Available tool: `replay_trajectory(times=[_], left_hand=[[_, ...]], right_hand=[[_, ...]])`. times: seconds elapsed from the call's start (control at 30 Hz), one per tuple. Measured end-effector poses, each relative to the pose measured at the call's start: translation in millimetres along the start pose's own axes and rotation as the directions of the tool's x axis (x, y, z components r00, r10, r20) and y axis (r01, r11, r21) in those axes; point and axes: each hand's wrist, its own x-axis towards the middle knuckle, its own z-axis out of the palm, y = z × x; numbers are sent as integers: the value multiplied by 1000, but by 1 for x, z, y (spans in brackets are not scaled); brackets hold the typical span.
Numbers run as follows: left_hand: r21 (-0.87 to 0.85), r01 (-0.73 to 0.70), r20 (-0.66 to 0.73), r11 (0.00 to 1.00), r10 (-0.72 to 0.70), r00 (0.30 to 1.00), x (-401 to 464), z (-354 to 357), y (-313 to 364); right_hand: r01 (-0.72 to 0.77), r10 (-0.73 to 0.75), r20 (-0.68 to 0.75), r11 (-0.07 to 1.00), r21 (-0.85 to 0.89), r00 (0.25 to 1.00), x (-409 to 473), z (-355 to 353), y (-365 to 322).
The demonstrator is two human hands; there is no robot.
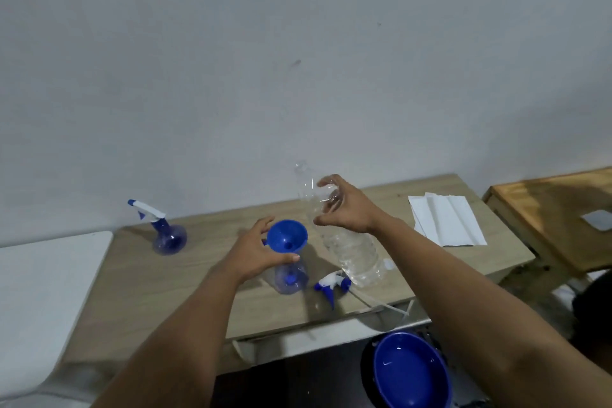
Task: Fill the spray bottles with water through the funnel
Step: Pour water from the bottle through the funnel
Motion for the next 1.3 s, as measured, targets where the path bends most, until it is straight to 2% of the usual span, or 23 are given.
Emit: replay_trajectory(times=[0.13,0.3,0.83,1.3], left_hand=[[-17,-31,-57,999,30,998,-2,5,-5],[-54,-24,-86,998,19,996,-6,7,-7],[-58,-72,-146,996,63,987,-7,15,1],[-69,-62,-164,996,50,985,-9,19,3]], right_hand=[[-41,73,171,982,-184,983,-6,1,-1],[-67,167,259,933,-353,951,-10,-6,0],[-85,306,296,811,-579,905,-23,-12,-12],[-99,369,298,757,-646,880,-22,-13,-29]])
